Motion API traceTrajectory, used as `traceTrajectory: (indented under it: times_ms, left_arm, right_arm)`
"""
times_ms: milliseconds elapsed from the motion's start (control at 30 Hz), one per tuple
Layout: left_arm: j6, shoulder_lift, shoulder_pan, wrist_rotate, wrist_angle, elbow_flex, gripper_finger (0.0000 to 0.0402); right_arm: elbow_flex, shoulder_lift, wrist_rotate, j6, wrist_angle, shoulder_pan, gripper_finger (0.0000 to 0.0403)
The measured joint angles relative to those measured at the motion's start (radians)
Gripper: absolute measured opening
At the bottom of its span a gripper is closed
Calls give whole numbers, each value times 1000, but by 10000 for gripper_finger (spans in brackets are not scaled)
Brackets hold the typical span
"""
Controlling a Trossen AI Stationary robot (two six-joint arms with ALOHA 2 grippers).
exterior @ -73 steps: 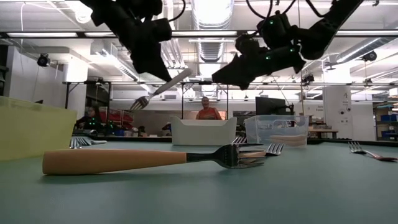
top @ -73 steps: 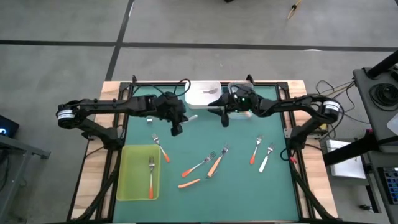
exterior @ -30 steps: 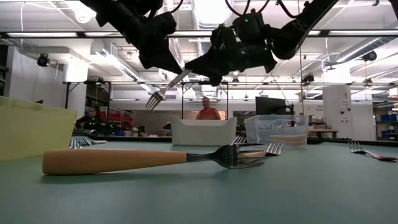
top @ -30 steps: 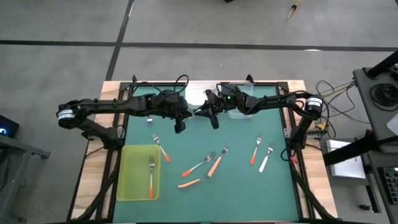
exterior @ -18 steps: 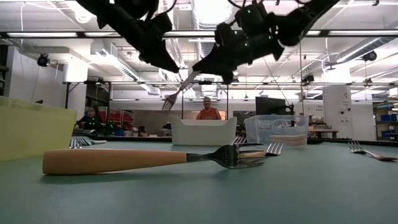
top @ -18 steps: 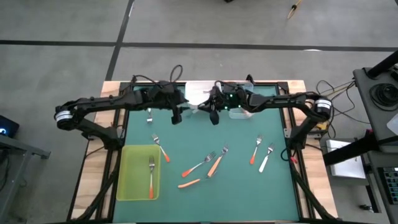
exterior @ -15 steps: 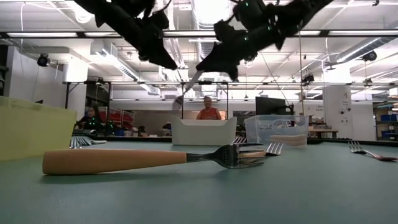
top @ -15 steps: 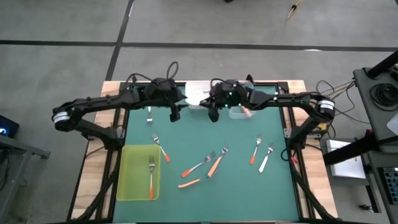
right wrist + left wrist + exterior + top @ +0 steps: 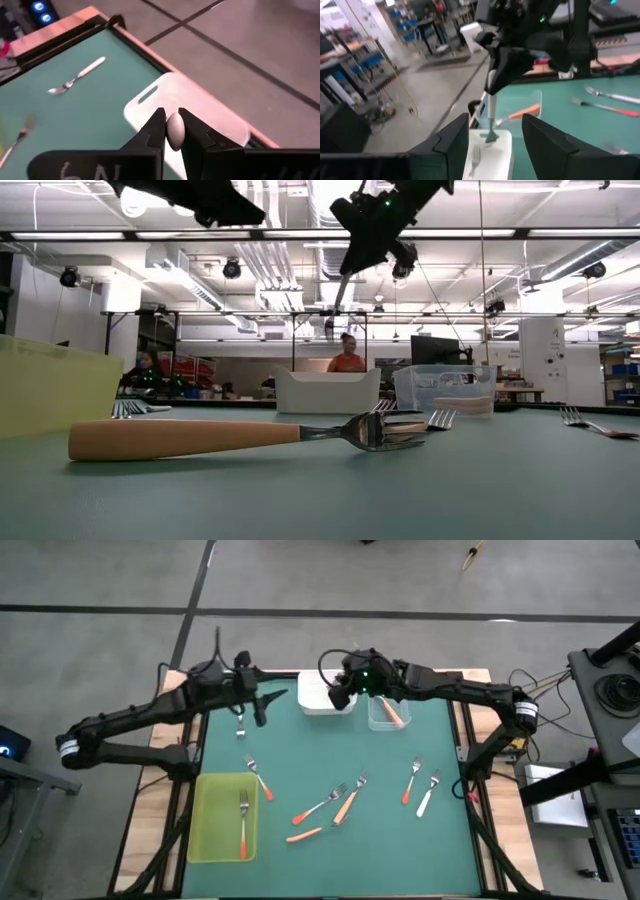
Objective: Sort silverware by color (type)
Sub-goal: Put the white fork into the white bin
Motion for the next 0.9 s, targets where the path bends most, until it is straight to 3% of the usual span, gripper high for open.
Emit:
traceTrajectory:
  times_ms: [200,400,567,900]
  left_arm:
    - [1,-84,2,0,182,-141,164]
    - [57,-100,3,-26,338,-222,164]
    - [55,-103,5,-141,334,-239,164]
    - [78,-106,14,-210,333,-259,164]
  right_arm:
    - [0,12,110,14,-1,-18,22]
    - [5,94,112,18,7,-47,22]
    - [56,172,217,13,1,-49,26]
    - [148,311,223,18,-5,-48,30]
